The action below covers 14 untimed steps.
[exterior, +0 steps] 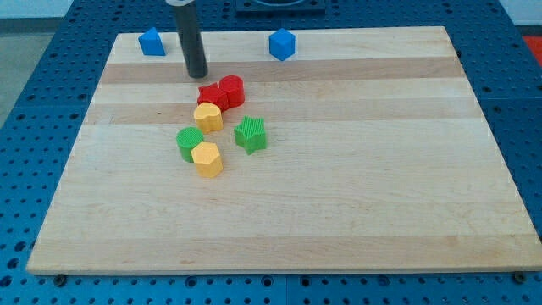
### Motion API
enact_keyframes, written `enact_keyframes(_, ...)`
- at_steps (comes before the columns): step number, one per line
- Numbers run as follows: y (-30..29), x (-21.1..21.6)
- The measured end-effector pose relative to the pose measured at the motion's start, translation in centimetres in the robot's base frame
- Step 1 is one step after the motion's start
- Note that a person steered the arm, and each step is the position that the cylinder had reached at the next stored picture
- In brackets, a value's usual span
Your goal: Move the red circle to the top right of the board
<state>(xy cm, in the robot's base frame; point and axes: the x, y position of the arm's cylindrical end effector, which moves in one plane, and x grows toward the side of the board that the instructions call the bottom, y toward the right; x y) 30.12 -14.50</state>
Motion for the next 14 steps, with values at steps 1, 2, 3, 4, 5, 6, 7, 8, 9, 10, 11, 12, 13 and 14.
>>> enact_keyframes(1,0.6,0.7)
enact_keyframes(2,2.0,2.8)
enact_keyframes(3,3.1,4.7)
enact_keyframes(4,7.1,4.8)
enact_keyframes(5,11.2,4.8)
enact_keyframes(6,15.6,4.8)
enact_keyframes(7,19.9,4.8)
enact_keyframes(8,23.0,5.6)
enact_keyframes(9,26.0,6.1)
enact_keyframes(10,28.4,6.1)
enact_keyframes(11,29.8,6.5)
enact_keyframes(12,31.1,6.7)
enact_keyframes(13,32.0,6.7)
enact_keyframes(14,33.3,6.5)
